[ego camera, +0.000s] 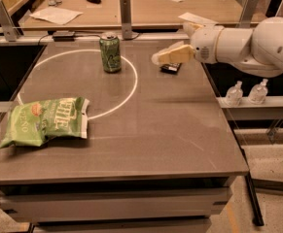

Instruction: Move green can near green jalapeno chip bag

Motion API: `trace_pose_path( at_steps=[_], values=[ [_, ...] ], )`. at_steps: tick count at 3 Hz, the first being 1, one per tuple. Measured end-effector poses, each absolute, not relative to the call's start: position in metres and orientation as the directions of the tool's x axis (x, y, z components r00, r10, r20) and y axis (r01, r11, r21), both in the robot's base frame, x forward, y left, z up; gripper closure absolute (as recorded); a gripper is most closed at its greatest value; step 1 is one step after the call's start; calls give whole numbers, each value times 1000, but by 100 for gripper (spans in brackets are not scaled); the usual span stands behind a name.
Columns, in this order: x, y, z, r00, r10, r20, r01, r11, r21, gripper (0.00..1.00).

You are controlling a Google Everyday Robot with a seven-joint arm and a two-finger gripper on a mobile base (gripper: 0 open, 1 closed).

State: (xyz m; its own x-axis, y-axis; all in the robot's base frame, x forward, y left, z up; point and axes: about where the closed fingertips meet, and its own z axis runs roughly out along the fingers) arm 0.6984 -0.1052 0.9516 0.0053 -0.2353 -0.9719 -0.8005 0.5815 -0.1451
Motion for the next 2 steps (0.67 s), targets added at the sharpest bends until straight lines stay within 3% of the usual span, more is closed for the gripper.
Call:
trace_pose_path(
  at_steps=[2],
  values=[
    [722,-62,940,-57,-215,-975,-813,576,-79,0]
  ],
)
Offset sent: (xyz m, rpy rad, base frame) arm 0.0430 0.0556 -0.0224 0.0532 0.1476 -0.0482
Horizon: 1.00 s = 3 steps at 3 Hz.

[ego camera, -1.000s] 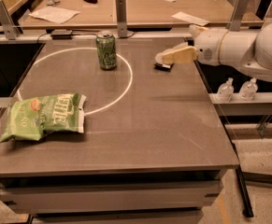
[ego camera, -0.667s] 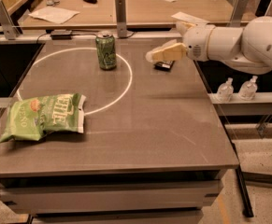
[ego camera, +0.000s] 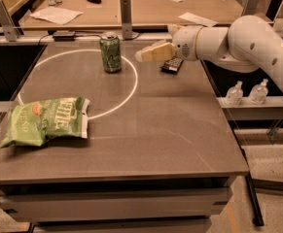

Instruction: Move green can near green jalapeno chip bag

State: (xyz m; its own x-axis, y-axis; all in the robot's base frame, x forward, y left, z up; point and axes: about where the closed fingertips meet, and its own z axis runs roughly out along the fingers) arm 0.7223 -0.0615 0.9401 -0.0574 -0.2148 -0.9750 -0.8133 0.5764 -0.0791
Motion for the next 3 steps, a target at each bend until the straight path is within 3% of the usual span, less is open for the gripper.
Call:
trace_pose_path(
  at_steps=[1,3],
  values=[
    [742,-27,922,-53,-219,-974,-830,552,-79,0],
    [736,-20,901,-94,-238,-967,-836,546,-53,0]
  ],
)
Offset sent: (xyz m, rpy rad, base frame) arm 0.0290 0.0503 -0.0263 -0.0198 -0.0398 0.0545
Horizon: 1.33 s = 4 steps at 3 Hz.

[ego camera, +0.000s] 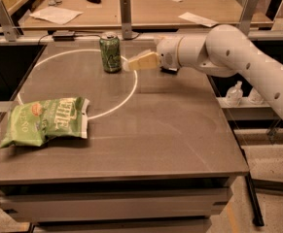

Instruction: Move green can near green jalapeno chip bag

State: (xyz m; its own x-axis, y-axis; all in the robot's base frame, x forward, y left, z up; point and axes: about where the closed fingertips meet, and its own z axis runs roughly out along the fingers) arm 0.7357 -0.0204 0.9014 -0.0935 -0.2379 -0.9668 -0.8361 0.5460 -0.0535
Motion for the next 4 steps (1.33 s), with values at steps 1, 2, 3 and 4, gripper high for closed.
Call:
trace_pose_path(
  at_steps=[1,2,3,4],
  values=[
    [733,-8,885,-113,-258,-960,-847,530,-43,0],
    [742,8,879,-101,-250,-963,-855,517,-45,0],
    [755,24,874,-86,-242,-966,-865,499,-48,0],
    [770,38,868,-82,-242,-967,-875,483,-46,0]
  ],
)
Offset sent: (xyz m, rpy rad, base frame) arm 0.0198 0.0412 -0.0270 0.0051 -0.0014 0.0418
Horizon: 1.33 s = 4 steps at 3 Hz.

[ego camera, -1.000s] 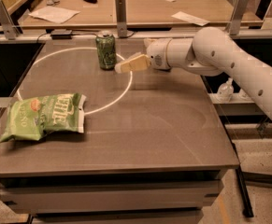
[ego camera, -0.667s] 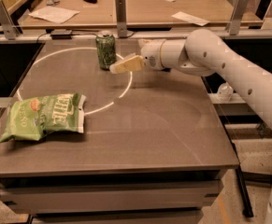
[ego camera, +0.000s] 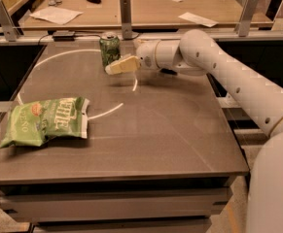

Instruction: Move green can near green jalapeno chip bag

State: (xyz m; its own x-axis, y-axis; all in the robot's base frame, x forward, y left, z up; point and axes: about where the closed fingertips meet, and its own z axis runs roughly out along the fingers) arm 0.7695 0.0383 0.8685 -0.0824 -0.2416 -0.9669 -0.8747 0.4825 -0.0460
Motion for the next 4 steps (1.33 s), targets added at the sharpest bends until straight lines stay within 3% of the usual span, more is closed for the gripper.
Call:
trace_pose_path(
  at_steps=[1,2,4],
  values=[
    [781,53,865,-81,-245,-966,-885,464,-44,0],
    [790,69,867,-72,-241,-968,-898,438,-42,17],
    [794,75,877,-89,-226,-970,-922,387,-6,62]
  ],
)
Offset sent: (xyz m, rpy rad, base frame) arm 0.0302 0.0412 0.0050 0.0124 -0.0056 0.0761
